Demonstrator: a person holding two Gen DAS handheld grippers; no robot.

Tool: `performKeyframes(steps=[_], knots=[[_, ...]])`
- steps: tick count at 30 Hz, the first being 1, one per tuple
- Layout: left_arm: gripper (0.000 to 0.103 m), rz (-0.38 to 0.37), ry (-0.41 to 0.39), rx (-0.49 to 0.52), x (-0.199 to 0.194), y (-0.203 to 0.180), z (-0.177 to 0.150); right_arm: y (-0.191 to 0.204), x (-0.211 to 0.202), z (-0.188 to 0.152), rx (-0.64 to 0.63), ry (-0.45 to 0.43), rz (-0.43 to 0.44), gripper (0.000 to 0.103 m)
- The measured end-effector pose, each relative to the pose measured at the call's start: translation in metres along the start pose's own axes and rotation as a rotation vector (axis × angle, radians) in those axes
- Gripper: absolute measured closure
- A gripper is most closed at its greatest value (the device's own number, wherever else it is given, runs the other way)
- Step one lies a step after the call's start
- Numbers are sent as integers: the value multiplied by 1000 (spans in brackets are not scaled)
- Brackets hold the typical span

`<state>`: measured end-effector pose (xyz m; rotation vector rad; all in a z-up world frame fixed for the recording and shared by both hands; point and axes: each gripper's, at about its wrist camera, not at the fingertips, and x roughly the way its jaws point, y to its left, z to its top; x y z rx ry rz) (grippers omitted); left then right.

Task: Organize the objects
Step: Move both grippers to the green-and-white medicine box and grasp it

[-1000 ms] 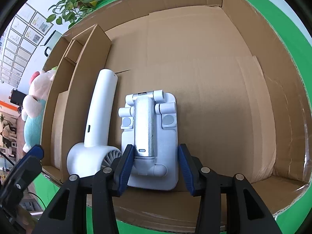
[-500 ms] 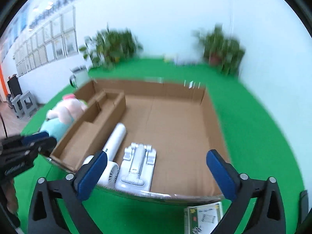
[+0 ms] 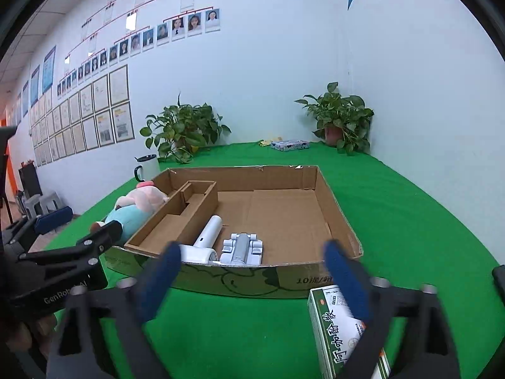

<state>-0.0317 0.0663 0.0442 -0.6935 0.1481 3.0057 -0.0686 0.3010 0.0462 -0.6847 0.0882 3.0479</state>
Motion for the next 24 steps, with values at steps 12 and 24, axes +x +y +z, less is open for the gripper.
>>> performKeyframes(steps=[12, 24], knots=[[17, -48, 4, -31, -12, -3, -10, -21, -14, -18, 34, -2, 9, 1], [17, 1, 11, -15, -16, 1, -19, -28, -20, -24, -21, 9, 33, 1]])
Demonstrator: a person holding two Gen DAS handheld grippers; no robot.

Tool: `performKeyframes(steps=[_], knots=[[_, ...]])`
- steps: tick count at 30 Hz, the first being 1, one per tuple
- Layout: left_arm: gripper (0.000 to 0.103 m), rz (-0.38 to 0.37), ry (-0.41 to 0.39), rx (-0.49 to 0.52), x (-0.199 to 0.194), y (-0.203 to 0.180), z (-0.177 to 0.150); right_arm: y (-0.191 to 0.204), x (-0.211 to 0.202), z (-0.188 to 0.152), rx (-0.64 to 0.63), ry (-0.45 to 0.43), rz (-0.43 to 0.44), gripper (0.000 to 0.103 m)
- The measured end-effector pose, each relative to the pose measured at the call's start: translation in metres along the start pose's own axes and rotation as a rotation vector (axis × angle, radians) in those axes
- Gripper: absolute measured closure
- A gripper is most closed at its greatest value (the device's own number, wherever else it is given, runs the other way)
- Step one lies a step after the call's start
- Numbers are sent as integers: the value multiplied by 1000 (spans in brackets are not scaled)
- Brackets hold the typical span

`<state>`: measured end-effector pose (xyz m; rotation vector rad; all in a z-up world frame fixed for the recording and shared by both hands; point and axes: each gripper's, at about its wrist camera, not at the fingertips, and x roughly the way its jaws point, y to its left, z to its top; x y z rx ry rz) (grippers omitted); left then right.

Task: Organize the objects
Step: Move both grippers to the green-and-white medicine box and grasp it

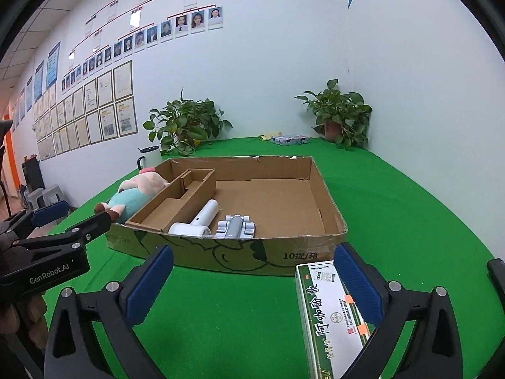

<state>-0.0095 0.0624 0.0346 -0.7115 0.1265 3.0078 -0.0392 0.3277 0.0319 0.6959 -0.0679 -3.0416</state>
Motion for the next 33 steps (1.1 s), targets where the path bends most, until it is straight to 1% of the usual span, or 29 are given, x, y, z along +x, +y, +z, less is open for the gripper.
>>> performKeyframes(steps=[1, 3, 4, 5, 6, 7, 8, 9, 11, 14, 15, 16, 18, 20, 22, 23, 24, 25, 27, 28, 29, 30, 33], knots=[[17, 2, 2, 3, 0, 0, -1, -6, 2, -1, 2, 19, -17, 1], [17, 3, 19, 8, 4, 3, -3, -26, 10, -5, 40, 94, -81, 1], [17, -1, 28, 5, 5, 5, -5, -40, 15, -10, 85, 142, -78, 1], [17, -5, 33, 1, 6, 7, -7, -52, 19, -14, 125, 185, -56, 1], [17, -9, 37, -3, 6, 9, -10, -68, 25, -24, 175, 245, -31, 1], [17, -12, 45, -8, 8, 11, -13, -77, 28, -30, 189, 275, -34, 1], [17, -16, 55, -13, 10, 12, -16, -85, 31, -41, 184, 316, -56, 1], [17, -23, 64, -16, 11, 12, -19, -88, 32, -48, 173, 335, -65, 1], [17, -37, 91, -19, 17, 12, -27, -91, 34, -64, 148, 378, -63, 1], [17, -50, 122, -21, 23, 10, -36, -86, 37, -77, 108, 408, -59, 4], [17, -60, 133, -22, 24, 8, -39, -84, 40, -81, 97, 420, -57, 11], [17, -68, 141, -22, 24, 8, -41, -82, 44, -84, 89, 439, -57, 24], [17, -76, 143, -24, 24, 7, -43, -75, 49, -90, 91, 466, -30, 41], [17, -90, 142, -27, 22, 9, -43, -64, 47, -88, 102, 455, 34, 42], [17, -104, 147, -37, 22, 11, -43, -43, 41, -85, 108, 444, 121, 40], [17, -121, 157, -50, 23, 14, -42, -30, 38, -84, 108, 435, 173, 37], [17, -139, 166, -61, 23, 16, -42, -19, 34, -82, 108, 426, 222, 17], [17, -162, 175, -71, 24, 17, -42, -10, 30, -81, 103, 409, 268, 0], [17, -213, 199, -85, 26, 18, -42, 12, 19, -78, 46, 365, 342, 1], [17, -244, 216, -90, 29, 16, -43, 23, 15, -77, -1, 347, 351, 1], [17, -288, 242, -99, 32, 14, -44, 30, 12, -76, -46, 333, 344, 1], [17, -319, 259, -107, 34, 11, -46, 38, 12, -79, -95, 324, 318, 1], [17, -430, 330, -136, 46, -2, -51, 46, 19, -88, -130, 343, 258, 1]])
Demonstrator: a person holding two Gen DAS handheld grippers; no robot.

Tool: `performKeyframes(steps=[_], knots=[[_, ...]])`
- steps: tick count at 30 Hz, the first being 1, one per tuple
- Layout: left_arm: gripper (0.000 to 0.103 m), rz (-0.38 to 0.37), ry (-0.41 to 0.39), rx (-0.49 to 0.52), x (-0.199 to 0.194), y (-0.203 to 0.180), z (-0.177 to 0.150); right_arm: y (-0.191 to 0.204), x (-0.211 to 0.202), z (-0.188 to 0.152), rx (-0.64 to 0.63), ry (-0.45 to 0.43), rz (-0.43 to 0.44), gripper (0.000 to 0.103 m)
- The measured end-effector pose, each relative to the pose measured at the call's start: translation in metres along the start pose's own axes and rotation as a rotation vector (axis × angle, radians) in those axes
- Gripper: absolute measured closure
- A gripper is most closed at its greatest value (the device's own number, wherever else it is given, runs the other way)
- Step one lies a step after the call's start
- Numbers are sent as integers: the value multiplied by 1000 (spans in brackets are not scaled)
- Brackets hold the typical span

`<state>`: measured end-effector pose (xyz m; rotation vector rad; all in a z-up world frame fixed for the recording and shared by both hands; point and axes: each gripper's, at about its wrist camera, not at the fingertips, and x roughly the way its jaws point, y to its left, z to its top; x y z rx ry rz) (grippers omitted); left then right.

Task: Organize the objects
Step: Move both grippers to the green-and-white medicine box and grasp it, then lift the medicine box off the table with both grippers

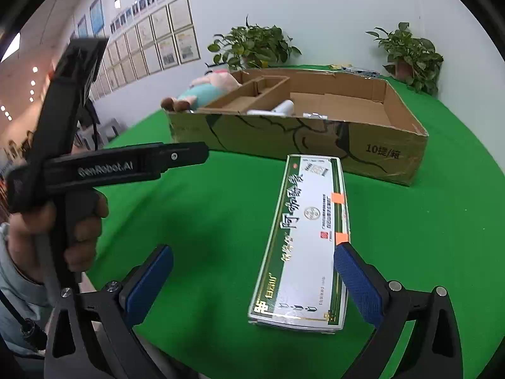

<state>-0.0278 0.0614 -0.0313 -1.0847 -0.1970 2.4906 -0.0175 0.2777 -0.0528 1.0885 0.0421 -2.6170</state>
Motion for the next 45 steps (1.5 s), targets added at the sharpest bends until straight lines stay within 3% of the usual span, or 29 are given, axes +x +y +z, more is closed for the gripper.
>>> performKeyframes(steps=[5, 11, 18, 29, 32, 36, 37, 45], knots=[[17, -163, 101, -51, 31, -13, -5, -13, 8, -7, 33, 15, -119, 1], [18, -287, 176, -110, 49, -22, -14, -23, 7, -19, 71, 29, -35, 2], [18, -338, 193, -146, 45, -16, -24, -14, 13, -22, 97, 78, -38, 29], [20, -396, 196, -226, 32, -9, -41, -18, 3, -31, 232, 76, 87, 35], [29, -400, 201, -248, 32, -7, -42, -19, 1, -33, 273, 87, 182, 35], [41, -388, 201, -236, 32, -6, -45, -9, 2, -32, 223, 92, 146, 36], [48, -379, 203, -230, 31, -6, -45, -8, 3, -32, 214, 96, 136, 36], [55, -383, 199, -224, 26, -3, -44, 2, 8, -27, 166, 113, 113, 35]])
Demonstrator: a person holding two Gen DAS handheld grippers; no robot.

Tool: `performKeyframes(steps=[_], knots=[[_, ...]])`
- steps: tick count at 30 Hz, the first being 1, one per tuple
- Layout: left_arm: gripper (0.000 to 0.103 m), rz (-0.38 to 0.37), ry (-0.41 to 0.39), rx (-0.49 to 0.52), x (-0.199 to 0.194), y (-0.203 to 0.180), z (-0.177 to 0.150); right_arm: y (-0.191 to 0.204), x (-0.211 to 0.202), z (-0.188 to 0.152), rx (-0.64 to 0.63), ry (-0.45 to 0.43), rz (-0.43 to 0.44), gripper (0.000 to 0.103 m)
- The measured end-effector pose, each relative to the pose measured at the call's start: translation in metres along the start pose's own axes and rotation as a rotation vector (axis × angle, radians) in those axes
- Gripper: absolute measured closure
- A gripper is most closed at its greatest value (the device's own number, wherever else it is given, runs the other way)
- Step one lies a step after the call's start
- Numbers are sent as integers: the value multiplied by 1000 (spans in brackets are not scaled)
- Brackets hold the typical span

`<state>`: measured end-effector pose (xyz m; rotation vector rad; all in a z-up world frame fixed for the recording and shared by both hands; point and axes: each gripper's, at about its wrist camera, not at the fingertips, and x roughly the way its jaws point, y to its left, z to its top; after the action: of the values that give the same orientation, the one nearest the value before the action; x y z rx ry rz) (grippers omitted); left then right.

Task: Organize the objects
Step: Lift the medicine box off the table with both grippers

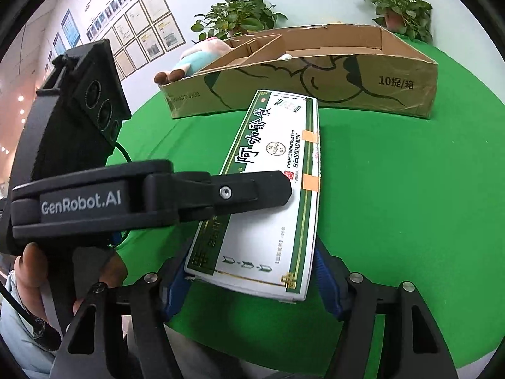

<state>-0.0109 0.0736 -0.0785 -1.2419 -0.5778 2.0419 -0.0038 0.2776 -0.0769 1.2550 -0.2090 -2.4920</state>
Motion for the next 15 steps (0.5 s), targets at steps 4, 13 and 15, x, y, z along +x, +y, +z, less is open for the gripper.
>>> performKeyframes(steps=[4, 13, 15], knots=[[60, -2, -2, 42, 0, -10, -1, -3, 5, 11, 34, 6, 12, 35], [63, -18, -25, 84, -10, -21, 6, 1, -3, 22, 14, -21, -6, 39], [63, -19, -34, 94, -13, -23, 8, 1, -5, 26, 13, -28, -7, 39]])
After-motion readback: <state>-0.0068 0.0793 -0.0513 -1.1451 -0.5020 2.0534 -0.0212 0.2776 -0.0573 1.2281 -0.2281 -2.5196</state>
